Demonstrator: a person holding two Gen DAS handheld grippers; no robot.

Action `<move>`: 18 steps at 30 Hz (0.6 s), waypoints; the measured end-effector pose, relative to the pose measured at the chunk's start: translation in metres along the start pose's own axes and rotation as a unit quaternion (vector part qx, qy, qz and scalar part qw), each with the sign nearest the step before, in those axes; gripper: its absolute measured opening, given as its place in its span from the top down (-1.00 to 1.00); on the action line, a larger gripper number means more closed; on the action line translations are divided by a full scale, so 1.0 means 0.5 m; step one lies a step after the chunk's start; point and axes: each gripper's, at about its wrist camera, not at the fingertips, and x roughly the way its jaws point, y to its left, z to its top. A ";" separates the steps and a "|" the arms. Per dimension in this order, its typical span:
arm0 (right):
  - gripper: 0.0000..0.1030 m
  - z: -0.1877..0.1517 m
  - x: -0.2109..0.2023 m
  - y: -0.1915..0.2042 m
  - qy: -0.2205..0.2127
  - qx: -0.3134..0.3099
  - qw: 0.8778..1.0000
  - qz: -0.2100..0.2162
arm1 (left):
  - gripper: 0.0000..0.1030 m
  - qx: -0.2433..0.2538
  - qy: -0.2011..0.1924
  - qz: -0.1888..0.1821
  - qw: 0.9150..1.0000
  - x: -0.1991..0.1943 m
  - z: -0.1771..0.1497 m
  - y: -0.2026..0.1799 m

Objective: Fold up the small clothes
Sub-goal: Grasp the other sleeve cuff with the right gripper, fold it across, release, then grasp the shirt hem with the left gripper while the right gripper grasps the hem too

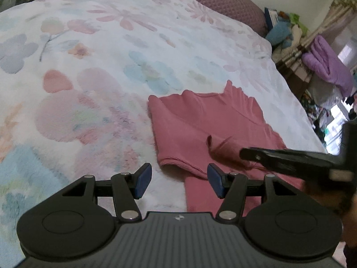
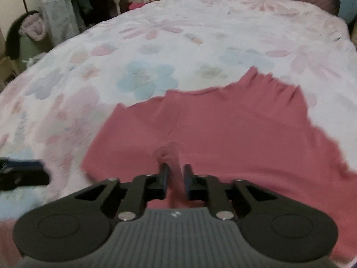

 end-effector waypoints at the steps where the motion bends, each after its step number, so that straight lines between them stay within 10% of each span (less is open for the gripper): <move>1: 0.46 -0.012 -0.021 -0.009 -0.012 0.014 1.000 0.017 | -0.30 0.003 0.004 -0.002 1.000 0.008 0.006 -0.003; 11: 0.35 -0.159 -0.219 -0.243 -0.102 0.158 0.982 -0.024 | -0.34 -0.006 0.067 -0.039 0.997 0.153 0.049 -0.069; 18: 0.34 -0.242 -0.261 -0.286 -0.110 0.179 0.976 -0.059 | -0.34 0.030 0.064 0.003 0.997 0.240 0.073 -0.115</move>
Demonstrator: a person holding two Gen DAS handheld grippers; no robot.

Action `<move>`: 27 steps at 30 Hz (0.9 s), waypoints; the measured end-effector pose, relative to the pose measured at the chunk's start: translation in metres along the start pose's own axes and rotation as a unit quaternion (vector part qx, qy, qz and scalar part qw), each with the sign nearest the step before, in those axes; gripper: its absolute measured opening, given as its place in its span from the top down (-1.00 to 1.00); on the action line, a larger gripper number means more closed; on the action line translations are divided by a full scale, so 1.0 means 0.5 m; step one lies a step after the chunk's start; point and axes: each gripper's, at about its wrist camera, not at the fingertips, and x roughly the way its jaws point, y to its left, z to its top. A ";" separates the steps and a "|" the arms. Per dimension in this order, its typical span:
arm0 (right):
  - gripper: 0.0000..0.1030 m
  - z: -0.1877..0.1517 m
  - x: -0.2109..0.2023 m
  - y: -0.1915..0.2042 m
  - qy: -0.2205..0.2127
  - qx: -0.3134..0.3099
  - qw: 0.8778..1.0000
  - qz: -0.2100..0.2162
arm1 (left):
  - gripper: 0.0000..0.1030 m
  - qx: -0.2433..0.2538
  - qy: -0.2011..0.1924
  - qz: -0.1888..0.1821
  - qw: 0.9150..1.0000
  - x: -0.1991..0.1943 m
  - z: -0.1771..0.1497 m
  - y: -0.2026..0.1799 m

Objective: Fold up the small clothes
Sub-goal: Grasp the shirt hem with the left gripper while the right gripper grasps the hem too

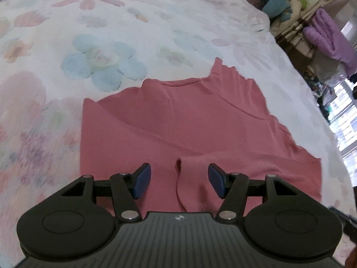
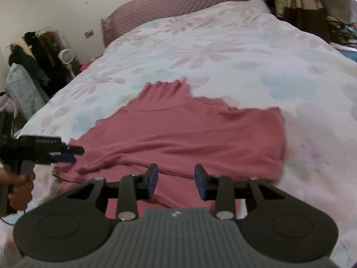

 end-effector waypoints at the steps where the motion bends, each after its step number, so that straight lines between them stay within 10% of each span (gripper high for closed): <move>1: 0.29 -0.009 -0.003 -0.009 0.006 0.004 1.000 -0.009 | -0.34 0.002 0.006 0.001 1.000 0.008 0.002 -0.003; 4: 0.26 -0.036 0.010 -0.017 0.035 0.017 0.998 -0.042 | -0.18 0.007 0.026 -0.005 1.000 0.031 0.004 -0.007; 8: 0.26 -0.062 0.021 -0.058 0.049 0.110 0.992 -0.033 | 0.70 -0.023 0.031 -0.017 0.999 0.036 0.001 0.006; 15: 0.30 -0.058 0.078 -0.086 0.056 0.174 0.983 -0.018 | 0.91 -0.061 0.035 -0.065 0.995 0.016 -0.004 0.032; 19: 0.94 -0.057 0.099 -0.089 0.073 0.198 0.978 -0.001 | 0.92 -0.085 0.016 -0.094 0.992 -0.012 0.012 0.039; 27: 0.97 -0.034 0.055 -0.099 0.048 0.194 0.980 0.008 | 0.94 -0.095 -0.005 -0.116 0.989 -0.055 0.045 0.046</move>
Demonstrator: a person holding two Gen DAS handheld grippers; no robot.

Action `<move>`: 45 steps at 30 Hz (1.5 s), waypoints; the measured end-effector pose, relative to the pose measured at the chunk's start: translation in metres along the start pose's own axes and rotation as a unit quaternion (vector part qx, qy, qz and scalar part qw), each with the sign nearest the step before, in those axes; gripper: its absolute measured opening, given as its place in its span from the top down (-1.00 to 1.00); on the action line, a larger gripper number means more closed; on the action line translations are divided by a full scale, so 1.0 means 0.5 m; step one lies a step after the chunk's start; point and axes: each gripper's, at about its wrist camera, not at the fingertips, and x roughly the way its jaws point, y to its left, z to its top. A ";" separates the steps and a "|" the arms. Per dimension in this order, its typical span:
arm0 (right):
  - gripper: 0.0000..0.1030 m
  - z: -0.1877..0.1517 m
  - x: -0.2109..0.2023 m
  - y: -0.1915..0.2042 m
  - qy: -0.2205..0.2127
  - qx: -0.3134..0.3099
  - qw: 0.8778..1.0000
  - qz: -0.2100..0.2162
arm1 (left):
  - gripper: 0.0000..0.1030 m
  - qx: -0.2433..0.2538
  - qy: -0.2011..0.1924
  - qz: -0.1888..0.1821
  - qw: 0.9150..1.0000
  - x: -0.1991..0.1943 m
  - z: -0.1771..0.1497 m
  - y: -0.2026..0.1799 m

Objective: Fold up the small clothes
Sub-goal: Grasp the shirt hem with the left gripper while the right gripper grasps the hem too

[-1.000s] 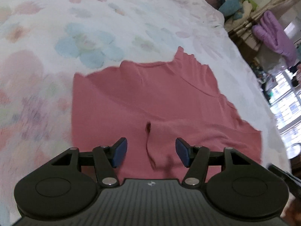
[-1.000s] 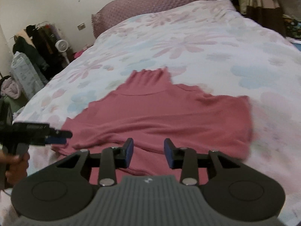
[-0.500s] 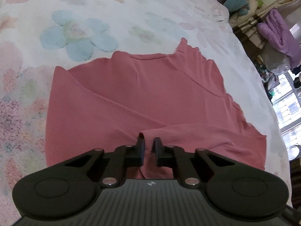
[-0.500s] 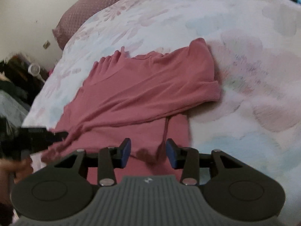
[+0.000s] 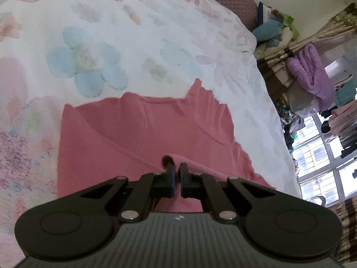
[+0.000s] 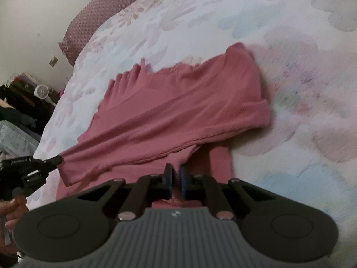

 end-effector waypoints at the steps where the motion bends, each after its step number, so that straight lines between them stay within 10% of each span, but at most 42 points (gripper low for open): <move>1: 0.97 0.004 -0.005 -0.003 -0.001 -0.001 1.000 -0.001 | 0.94 0.000 0.000 0.000 1.000 -0.001 0.002 -0.002; 13: 0.98 0.012 -0.032 -0.029 0.011 -0.013 1.000 -0.005 | 1.00 -0.015 0.017 0.001 1.000 -0.007 0.010 0.026; 20: 0.97 -0.002 -0.010 -0.014 0.022 -0.019 1.000 -0.009 | 0.40 -0.013 0.052 0.021 0.998 0.058 -0.020 0.025; 32: 0.96 -0.012 -0.012 -0.019 0.026 -0.026 0.999 -0.002 | 0.06 0.037 0.026 0.077 0.996 0.102 -0.035 0.010; 34: 0.96 -0.013 -0.009 -0.018 0.028 -0.028 0.999 -0.004 | 0.07 0.030 0.038 0.067 0.997 0.115 -0.034 0.018; 37: 0.96 -0.015 -0.008 -0.014 0.029 -0.031 0.999 -0.005 | 0.88 0.040 0.055 0.049 0.996 0.129 -0.039 0.017; 45: 0.96 -0.018 -0.002 -0.018 0.031 -0.032 0.999 -0.009 | 0.89 -0.002 0.004 -0.022 1.000 0.032 -0.006 0.011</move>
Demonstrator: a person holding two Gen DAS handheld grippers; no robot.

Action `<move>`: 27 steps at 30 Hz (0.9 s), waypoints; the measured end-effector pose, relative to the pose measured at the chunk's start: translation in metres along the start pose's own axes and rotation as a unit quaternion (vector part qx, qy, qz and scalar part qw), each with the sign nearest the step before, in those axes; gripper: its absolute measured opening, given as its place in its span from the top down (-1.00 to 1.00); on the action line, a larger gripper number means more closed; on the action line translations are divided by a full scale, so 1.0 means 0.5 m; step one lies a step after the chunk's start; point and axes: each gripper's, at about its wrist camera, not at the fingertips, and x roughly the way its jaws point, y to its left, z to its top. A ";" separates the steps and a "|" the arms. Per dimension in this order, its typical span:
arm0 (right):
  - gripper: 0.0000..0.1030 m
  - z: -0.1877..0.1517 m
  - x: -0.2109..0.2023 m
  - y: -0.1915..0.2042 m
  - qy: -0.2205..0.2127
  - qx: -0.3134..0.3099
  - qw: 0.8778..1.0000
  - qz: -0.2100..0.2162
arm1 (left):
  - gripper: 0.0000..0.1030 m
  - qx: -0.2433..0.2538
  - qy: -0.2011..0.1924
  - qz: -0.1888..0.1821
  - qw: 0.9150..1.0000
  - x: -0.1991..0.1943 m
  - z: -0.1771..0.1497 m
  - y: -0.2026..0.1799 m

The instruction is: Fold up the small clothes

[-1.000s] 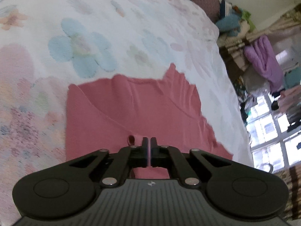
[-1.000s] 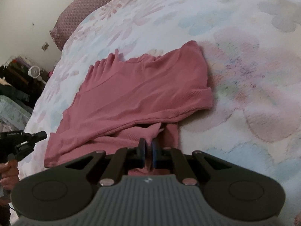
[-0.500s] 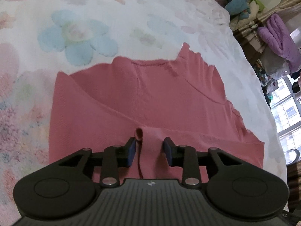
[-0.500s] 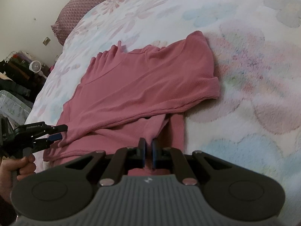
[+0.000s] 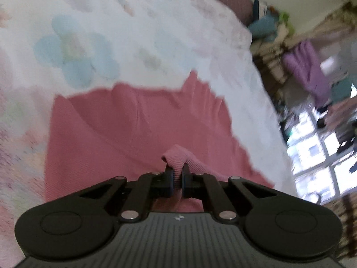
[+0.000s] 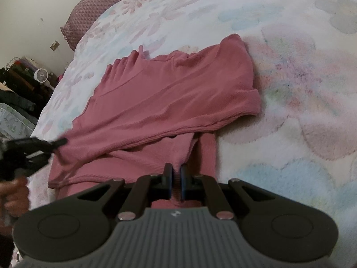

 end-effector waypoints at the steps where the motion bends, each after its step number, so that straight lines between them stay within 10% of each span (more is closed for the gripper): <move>1: 0.96 -0.001 0.001 0.000 0.001 0.001 1.000 -0.001 | 0.89 -0.001 -0.003 0.001 1.000 -0.009 0.008 0.002; 16: 0.96 0.006 0.011 0.009 0.003 -0.010 1.000 -0.006 | 0.87 -0.020 0.014 0.054 0.998 -0.033 0.020 0.095; 27: 0.99 0.033 -0.013 -0.023 -0.008 0.025 1.000 0.005 | 0.31 -0.040 -0.033 0.064 0.997 -0.105 0.029 0.122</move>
